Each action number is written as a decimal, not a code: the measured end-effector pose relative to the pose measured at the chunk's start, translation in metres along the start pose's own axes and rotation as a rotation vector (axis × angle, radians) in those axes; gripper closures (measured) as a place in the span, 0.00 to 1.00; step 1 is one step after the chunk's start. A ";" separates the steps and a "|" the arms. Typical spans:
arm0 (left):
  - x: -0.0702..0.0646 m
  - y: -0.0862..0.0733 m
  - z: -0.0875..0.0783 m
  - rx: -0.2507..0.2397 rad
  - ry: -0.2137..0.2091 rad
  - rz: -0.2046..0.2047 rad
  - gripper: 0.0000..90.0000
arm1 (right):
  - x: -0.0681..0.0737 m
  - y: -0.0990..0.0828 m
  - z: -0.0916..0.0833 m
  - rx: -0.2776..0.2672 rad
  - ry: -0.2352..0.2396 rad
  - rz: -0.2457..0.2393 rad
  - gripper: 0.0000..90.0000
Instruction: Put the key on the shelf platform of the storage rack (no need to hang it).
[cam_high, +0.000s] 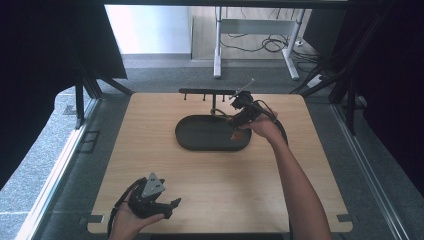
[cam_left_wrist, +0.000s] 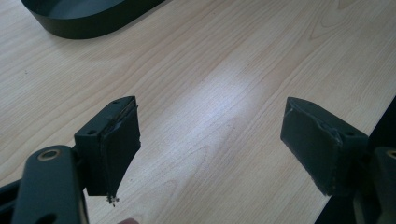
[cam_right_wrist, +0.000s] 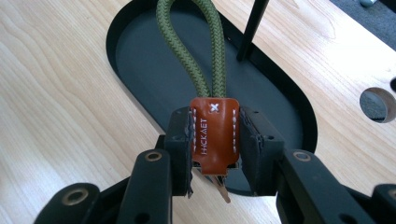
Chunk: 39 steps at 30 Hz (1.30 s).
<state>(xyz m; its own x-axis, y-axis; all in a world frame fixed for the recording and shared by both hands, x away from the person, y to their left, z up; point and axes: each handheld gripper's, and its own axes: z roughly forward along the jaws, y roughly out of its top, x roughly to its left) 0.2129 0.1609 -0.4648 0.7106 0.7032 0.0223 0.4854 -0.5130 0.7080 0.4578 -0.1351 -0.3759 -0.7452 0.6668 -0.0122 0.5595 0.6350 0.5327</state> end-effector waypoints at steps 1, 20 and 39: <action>0.000 0.000 0.000 0.000 0.001 0.000 0.22 | 0.000 0.001 0.001 0.002 -0.001 -0.003 0.74; 0.002 0.000 -0.002 -0.008 0.002 0.000 0.22 | -0.007 0.014 0.037 0.037 -0.014 0.019 0.74; 0.002 -0.001 -0.001 -0.005 0.001 -0.004 0.22 | -0.013 0.008 0.058 0.067 -0.044 0.018 0.74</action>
<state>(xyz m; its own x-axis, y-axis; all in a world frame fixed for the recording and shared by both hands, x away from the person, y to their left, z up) 0.2135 0.1634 -0.4648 0.7080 0.7059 0.0200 0.4856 -0.5072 0.7120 0.4931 -0.1155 -0.4205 -0.7190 0.6938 -0.0411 0.5968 0.6466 0.4751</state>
